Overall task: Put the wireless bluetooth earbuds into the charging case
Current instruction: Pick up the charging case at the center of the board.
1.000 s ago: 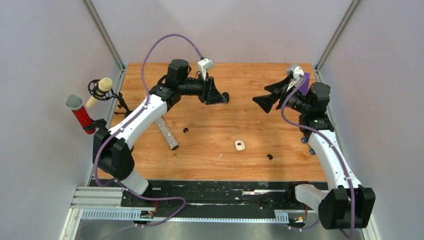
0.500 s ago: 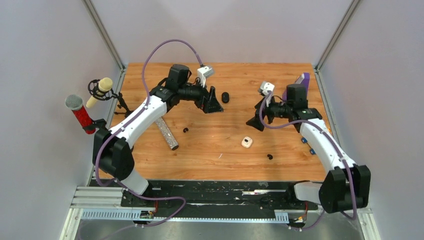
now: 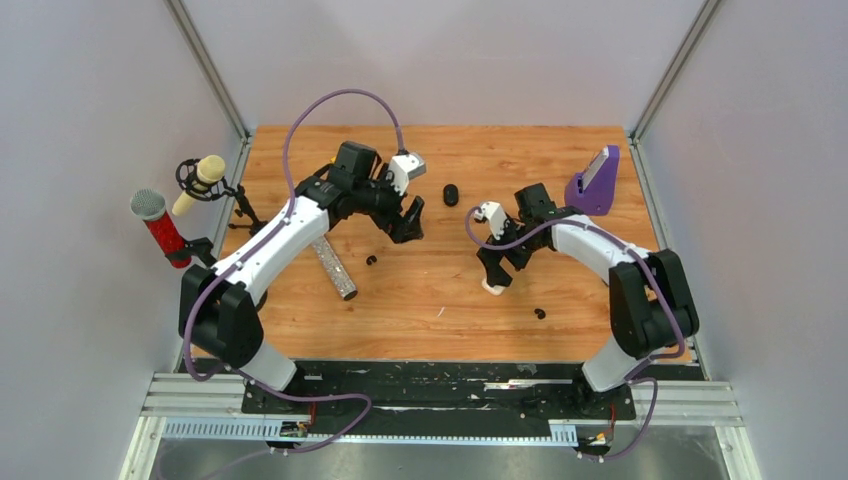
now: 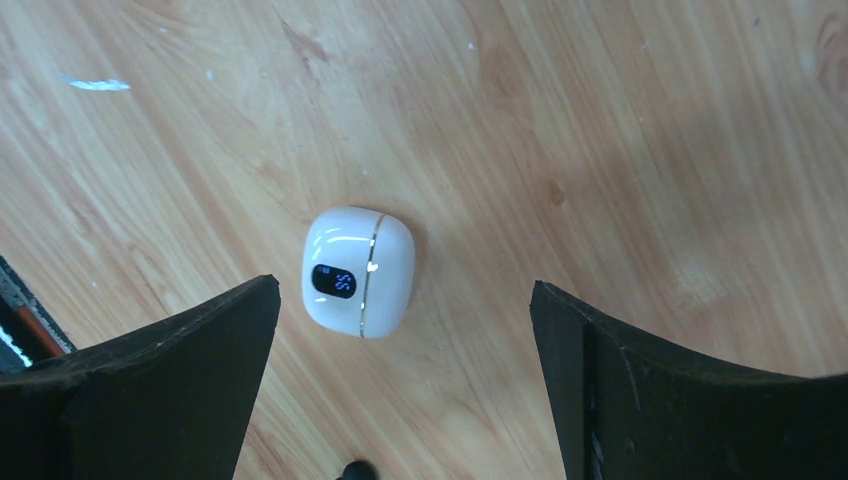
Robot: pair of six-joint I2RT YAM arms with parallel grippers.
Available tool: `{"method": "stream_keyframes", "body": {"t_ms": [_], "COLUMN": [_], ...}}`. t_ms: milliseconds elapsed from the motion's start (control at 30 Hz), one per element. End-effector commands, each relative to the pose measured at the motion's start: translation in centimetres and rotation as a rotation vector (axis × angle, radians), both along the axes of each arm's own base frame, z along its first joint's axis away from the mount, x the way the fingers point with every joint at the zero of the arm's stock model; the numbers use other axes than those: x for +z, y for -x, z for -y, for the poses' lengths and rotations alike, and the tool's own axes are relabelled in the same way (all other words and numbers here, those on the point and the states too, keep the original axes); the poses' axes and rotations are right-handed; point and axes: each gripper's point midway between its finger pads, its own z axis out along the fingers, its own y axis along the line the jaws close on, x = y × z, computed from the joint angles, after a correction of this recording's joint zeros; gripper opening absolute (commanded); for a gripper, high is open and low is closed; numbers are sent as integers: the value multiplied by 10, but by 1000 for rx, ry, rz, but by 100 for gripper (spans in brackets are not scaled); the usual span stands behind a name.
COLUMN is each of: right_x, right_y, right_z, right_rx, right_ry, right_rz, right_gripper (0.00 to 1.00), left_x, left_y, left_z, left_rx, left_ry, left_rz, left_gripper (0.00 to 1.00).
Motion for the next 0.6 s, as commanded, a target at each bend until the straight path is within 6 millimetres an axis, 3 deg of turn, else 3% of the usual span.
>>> {"method": "stream_keyframes", "body": {"t_ms": [0,267,467,567], "right_x": [-8,-24,-41,-47], "right_y": [-6,18,32,32], "right_z": [7,-4,-2,3], "right_rx": [-59,15,35,22], "right_ry": [102,164,235,270], "right_rz": [-59,-61,-78,-74], "right_gripper": [100,98,76,56], "left_x": [8,9,6,6], "left_y": [-4,1,0,0], "left_z": [-31,-42,-43,-43], "left_rx": [60,93,107,108], "left_ry": [-107,-112,-119,-115], "left_rz": [159,203,196,195], "left_gripper": [100,100,100,100]}}
